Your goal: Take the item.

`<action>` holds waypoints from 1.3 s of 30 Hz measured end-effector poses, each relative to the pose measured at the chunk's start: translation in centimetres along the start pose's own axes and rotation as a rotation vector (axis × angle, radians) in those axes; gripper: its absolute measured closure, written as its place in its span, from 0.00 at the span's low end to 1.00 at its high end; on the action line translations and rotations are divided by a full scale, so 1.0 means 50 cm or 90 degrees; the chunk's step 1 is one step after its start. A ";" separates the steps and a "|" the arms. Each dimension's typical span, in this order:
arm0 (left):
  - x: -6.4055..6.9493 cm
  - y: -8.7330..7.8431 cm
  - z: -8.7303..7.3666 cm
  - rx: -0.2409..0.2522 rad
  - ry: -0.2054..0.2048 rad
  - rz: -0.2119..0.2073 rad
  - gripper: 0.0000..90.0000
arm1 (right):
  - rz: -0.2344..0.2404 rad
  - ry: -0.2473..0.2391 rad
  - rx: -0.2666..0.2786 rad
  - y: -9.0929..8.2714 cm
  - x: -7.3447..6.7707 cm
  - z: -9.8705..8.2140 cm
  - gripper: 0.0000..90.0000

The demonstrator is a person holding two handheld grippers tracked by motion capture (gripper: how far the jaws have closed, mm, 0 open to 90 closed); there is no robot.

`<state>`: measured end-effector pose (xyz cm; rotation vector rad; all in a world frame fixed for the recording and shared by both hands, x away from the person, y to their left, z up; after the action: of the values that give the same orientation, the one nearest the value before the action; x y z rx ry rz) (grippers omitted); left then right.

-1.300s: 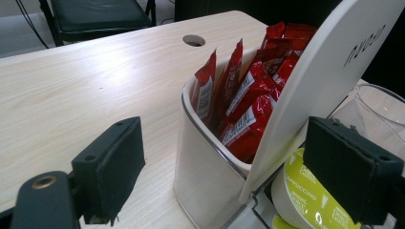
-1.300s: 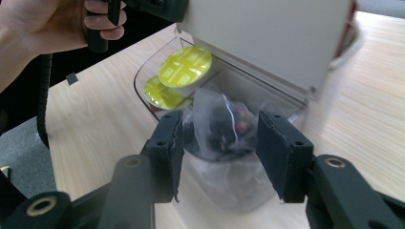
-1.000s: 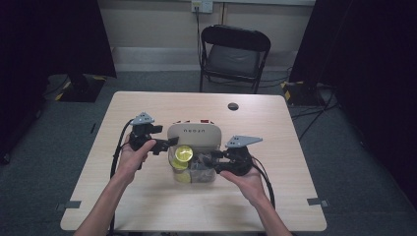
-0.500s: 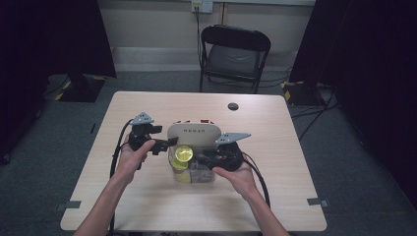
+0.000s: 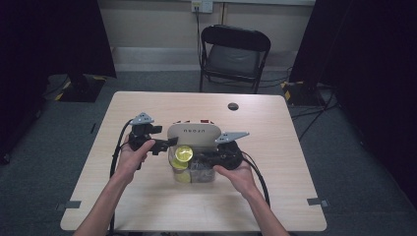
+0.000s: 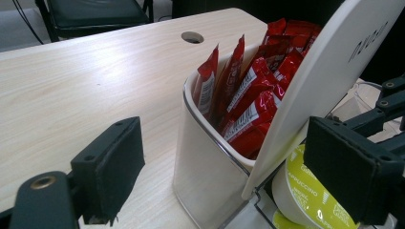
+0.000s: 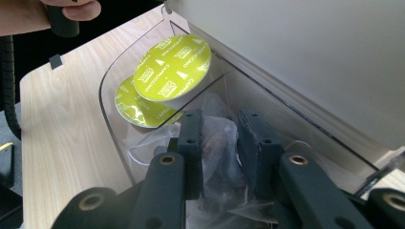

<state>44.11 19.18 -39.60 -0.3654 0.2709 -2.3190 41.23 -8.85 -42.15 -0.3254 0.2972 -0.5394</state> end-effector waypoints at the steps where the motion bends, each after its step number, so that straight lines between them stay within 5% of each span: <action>1: 0.000 0.000 0.000 0.000 0.000 0.000 0.15 | 0.000 0.000 0.000 0.000 0.000 0.000 0.81; 10: 0.000 0.001 -0.001 -0.001 0.001 -0.003 0.15 | 0.009 -0.005 -0.004 -0.001 -0.003 -0.002 0.95; 39: 0.001 0.003 -0.003 -0.004 -0.008 -0.004 0.16 | 0.010 -0.004 0.033 -0.025 -0.013 0.019 0.97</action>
<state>44.10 19.06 -39.77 -0.3845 0.2705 -2.3219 40.49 -9.28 -40.70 -0.2737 0.2795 -0.5302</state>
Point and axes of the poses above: each handheld gripper's, and its own axes: y roughly forward along the jaws, z roughly out of its top, x roughly to its right, the point moved 1 cm from there along y, roughly forward along the jaws, and after that the axes turned 12 degrees about x, right-handed, at the moved point
